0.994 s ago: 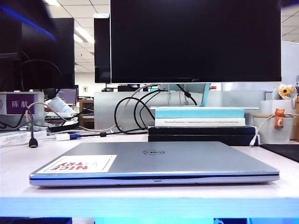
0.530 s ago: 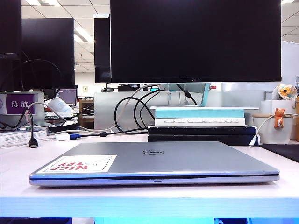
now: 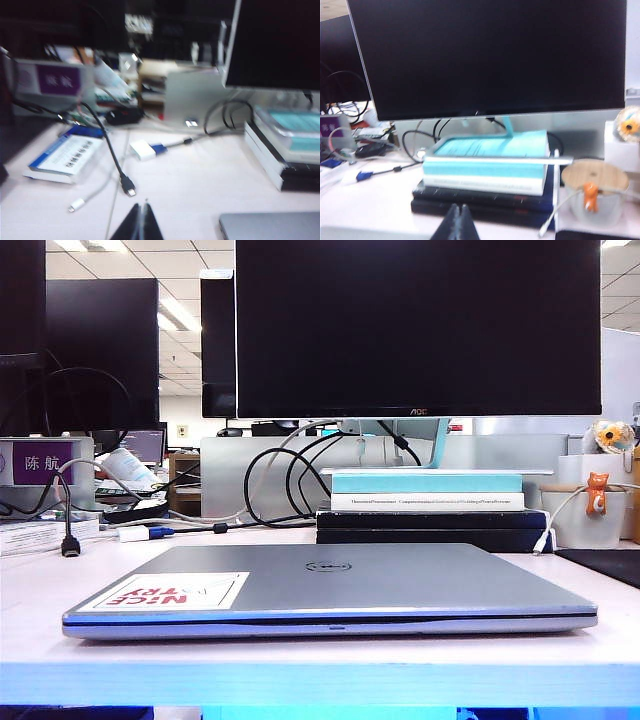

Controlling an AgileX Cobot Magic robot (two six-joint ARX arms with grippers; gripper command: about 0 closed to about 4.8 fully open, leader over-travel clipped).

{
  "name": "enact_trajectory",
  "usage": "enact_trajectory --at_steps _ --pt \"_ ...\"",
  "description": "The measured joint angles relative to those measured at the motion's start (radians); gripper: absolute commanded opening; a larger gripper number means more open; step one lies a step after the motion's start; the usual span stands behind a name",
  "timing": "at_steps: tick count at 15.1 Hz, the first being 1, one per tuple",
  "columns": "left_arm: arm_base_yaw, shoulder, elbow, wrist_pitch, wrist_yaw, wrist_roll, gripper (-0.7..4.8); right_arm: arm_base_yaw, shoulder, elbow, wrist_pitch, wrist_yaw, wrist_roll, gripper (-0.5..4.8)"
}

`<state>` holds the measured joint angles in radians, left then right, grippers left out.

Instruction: Close the lid of the gray laptop.

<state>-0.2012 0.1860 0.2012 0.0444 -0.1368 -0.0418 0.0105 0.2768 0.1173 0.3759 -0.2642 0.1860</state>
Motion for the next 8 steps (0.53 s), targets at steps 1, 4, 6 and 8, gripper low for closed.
enact_trajectory --at_steps 1,4,6,8 --pt "0.0 -0.016 -0.017 0.005 -0.002 0.0 0.16 0.003 -0.016 -0.01 -0.002 0.0 0.0 -0.05" --pt "0.0 -0.095 -0.093 -0.006 -0.025 0.0 -0.06 0.003 -0.118 -0.076 0.01 0.031 -0.01 -0.05" --pt "0.0 -0.137 -0.128 -0.036 -0.064 0.003 -0.06 0.003 -0.163 -0.106 -0.155 0.069 -0.065 -0.05" --pt "0.0 -0.138 -0.129 -0.039 -0.065 0.029 -0.06 0.003 -0.161 -0.106 -0.24 0.081 -0.126 -0.05"
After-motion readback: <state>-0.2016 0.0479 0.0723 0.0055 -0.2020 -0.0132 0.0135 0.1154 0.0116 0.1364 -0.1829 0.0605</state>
